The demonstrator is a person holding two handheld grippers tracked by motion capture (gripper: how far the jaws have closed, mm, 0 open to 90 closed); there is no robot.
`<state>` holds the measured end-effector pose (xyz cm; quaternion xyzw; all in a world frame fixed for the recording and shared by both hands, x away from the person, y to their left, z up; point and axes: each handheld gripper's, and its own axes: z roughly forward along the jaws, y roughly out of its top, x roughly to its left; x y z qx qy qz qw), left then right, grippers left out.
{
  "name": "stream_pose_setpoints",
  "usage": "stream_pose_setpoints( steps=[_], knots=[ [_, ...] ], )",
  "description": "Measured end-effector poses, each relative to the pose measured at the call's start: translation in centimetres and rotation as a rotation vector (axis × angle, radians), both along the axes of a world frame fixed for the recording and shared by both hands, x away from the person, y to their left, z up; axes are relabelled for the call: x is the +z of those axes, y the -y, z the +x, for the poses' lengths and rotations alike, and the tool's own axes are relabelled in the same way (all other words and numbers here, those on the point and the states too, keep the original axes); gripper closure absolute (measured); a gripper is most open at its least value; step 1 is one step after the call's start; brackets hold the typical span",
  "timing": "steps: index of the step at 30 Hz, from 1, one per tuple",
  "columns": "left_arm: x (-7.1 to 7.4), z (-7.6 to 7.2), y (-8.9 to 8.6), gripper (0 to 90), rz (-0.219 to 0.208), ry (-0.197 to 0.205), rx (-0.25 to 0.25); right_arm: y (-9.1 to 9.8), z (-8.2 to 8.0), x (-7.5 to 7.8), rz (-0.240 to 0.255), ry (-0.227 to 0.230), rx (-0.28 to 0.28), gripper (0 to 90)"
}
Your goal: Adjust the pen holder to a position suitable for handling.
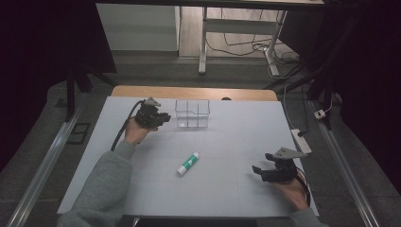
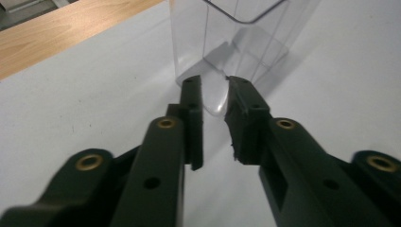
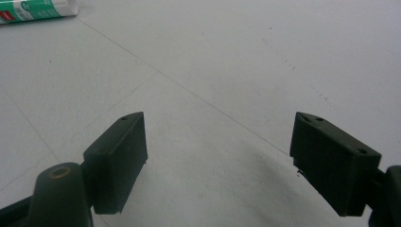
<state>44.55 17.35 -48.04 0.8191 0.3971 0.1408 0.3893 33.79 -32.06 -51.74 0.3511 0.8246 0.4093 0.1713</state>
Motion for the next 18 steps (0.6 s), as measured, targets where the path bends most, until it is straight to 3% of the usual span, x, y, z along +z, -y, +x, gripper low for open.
stream_pose_setpoints(
  steps=[7, 18],
  knots=[
    [0.6, -2.2, -0.3, 54.2, -0.002, -0.025, -0.001, 0.0, -0.1, 0.2, 0.003, 0.009, -0.006, 18.9],
    [1.0, -5.9, 0.4, 40.8, -0.009, -0.031, -0.050, 0.1, -0.3, 0.4, -0.004, 0.017, -0.012, 18.9]
  ],
)
